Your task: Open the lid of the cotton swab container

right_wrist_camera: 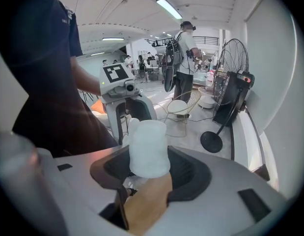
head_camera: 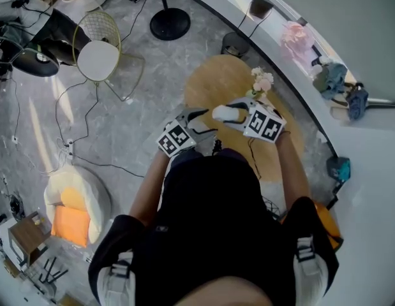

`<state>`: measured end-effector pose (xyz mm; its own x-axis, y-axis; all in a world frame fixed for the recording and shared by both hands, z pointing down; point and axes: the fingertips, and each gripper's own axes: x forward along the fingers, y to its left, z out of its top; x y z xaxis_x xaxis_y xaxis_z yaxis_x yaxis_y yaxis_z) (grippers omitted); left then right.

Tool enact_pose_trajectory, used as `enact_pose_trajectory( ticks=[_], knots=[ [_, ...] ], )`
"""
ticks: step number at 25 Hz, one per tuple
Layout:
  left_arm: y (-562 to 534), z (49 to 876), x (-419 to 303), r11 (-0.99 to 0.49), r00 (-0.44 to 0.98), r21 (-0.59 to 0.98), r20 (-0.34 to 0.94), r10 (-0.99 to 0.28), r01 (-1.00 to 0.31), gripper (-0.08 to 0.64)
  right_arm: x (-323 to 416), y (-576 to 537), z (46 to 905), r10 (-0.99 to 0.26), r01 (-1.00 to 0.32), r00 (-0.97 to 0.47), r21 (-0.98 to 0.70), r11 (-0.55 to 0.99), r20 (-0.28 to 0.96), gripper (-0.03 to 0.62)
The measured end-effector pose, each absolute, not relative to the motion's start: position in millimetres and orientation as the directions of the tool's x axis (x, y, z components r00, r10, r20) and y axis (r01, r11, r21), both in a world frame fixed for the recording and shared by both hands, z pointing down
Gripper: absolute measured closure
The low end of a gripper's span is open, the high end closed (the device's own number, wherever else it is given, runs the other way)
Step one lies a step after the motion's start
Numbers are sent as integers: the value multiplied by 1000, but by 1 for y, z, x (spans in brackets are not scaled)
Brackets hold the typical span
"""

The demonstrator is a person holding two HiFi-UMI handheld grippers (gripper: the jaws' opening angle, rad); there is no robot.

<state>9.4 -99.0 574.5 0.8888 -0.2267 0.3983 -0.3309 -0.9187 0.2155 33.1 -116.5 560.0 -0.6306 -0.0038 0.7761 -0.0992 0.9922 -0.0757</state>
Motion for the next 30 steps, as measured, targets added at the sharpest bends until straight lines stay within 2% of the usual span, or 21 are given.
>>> enact_pose_trajectory(
  ticks=[5,24,28,30],
  knots=[
    [-93,578,1,-945,900,191,400,-173,-266,259,2,-108,550,6,-93,-661,-90,992,750,382],
    [-84,561,-32,-975,941,164,328,-87,-147,256,-90,-82,520,106,69,-724,-81,994,681,383],
    [-83,558,-33,-977,949,173,309,-62,-121,259,-95,-85,518,117,74,-727,-92,993,677,383],
    [-82,558,-34,-978,950,177,308,-53,-111,285,-97,-85,517,127,76,-732,-106,992,670,383]
  ],
)
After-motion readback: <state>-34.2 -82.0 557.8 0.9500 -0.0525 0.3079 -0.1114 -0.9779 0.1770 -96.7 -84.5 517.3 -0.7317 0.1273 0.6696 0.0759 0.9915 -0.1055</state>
